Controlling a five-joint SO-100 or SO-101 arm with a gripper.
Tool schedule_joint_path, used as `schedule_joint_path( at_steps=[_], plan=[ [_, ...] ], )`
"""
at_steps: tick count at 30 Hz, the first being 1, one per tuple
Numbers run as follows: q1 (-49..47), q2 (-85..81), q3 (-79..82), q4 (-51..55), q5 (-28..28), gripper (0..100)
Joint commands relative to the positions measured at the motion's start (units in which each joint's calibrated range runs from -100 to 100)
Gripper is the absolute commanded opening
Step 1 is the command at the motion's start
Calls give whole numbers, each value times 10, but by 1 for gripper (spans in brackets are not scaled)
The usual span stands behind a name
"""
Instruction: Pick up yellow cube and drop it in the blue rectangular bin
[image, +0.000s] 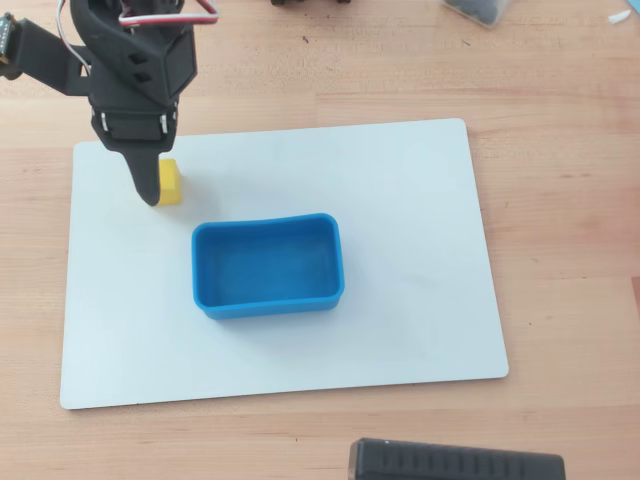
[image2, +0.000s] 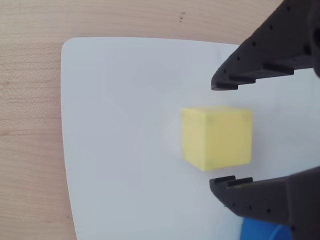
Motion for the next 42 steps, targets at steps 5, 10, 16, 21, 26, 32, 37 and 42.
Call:
schedule_joint_path(
  at_steps=[5, 10, 16, 21, 26, 32, 37, 42],
  plan=[
    [-9, 13, -82, -18, 3, 18],
    [-21, 16, -78, -18, 3, 12],
    [-22, 8, -88, -9, -9, 4],
    [-61, -39, -125, 47, -45, 4],
    [-112, -72, -207, 139, -74, 4],
    [-160, -84, -283, 197, -94, 4],
    [-178, -60, -316, 193, -102, 4],
    [-183, -52, -328, 164, -102, 4]
  ],
)
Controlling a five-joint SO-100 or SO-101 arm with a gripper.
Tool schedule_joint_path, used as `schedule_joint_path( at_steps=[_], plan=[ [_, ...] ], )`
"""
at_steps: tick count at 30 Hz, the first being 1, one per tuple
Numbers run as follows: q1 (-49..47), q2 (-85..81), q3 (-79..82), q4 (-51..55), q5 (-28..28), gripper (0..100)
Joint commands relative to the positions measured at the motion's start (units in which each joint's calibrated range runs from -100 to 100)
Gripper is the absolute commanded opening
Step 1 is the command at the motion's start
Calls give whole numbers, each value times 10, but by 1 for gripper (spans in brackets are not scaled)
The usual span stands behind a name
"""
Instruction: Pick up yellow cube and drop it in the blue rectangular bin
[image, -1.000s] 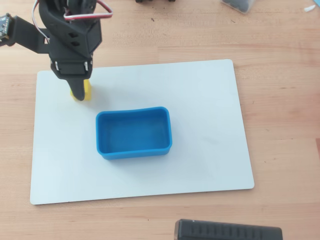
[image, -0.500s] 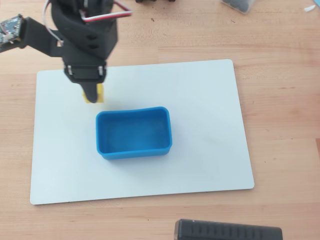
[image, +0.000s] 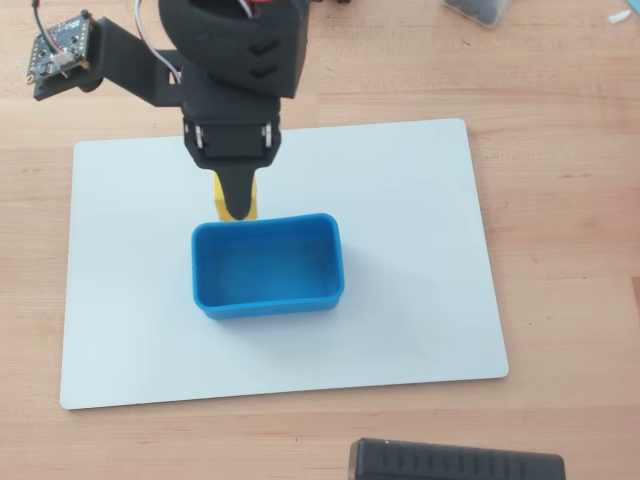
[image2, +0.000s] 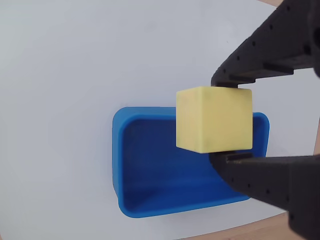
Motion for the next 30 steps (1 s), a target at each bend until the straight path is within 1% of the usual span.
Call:
schedule_joint_path(
  at_steps=[1, 6, 17, 23, 30],
  plan=[
    [-13, -62, -90, -29, -7, 4],
    [-24, -54, -80, -75, -7, 4],
    [-36, 5, -67, -121, -7, 4],
    [-40, 8, -67, -118, -8, 15],
    [-40, -3, -67, -107, -12, 18]
  ],
)
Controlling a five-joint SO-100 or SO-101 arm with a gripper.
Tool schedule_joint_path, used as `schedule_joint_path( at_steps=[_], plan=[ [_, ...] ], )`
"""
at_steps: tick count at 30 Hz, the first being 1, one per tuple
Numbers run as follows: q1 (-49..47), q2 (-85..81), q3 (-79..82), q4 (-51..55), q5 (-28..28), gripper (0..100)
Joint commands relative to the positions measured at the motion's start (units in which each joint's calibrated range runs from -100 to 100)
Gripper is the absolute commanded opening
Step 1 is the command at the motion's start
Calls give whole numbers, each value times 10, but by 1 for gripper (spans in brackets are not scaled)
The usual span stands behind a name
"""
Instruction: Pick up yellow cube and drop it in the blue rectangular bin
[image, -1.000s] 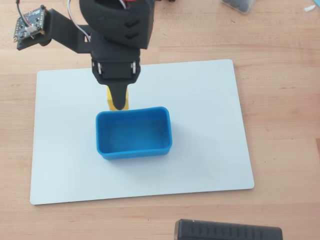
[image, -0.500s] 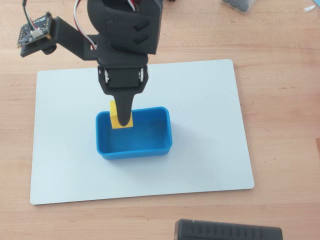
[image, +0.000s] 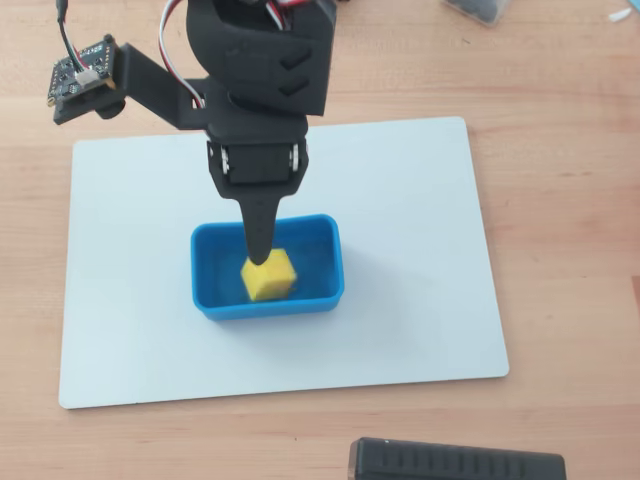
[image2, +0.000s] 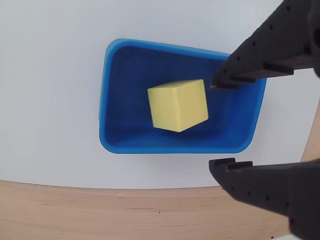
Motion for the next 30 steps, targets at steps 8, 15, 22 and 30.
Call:
schedule_joint_path(
  at_steps=[8, 15, 22, 30],
  plan=[
    [-4, -154, -7, 36, -18, 6],
    [7, -377, 250, -29, -21, 0],
    [6, -495, 439, -107, -21, 0],
    [-23, -663, 679, -229, -21, 0]
  ],
)
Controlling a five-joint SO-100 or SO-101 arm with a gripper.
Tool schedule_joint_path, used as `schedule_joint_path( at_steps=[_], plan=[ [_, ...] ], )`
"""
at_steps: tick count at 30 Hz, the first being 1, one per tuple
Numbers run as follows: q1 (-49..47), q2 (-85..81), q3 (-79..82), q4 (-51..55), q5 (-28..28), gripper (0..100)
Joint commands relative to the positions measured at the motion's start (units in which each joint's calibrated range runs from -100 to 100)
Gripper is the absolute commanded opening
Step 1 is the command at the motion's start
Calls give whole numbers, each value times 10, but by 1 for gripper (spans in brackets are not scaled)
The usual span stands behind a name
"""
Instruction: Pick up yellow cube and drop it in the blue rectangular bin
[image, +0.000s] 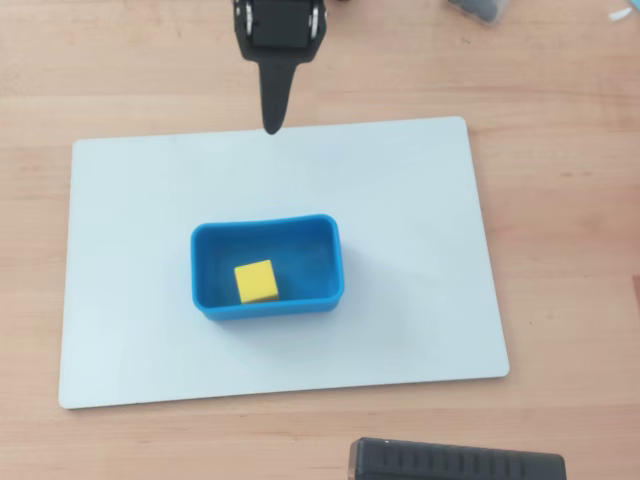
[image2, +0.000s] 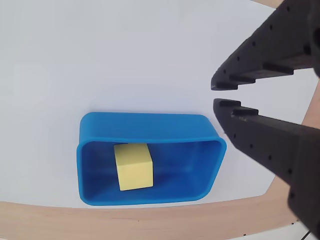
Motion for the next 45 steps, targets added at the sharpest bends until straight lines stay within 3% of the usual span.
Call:
schedule_joint_path(
  at_steps=[1, 10, 28, 45],
  plan=[
    [-25, -157, 132, -81, -7, 0],
    [-30, -390, 335, -95, -7, 0],
    [-38, -547, 417, -59, -4, 0],
    [-25, -547, 416, -52, -7, 0]
  ],
)
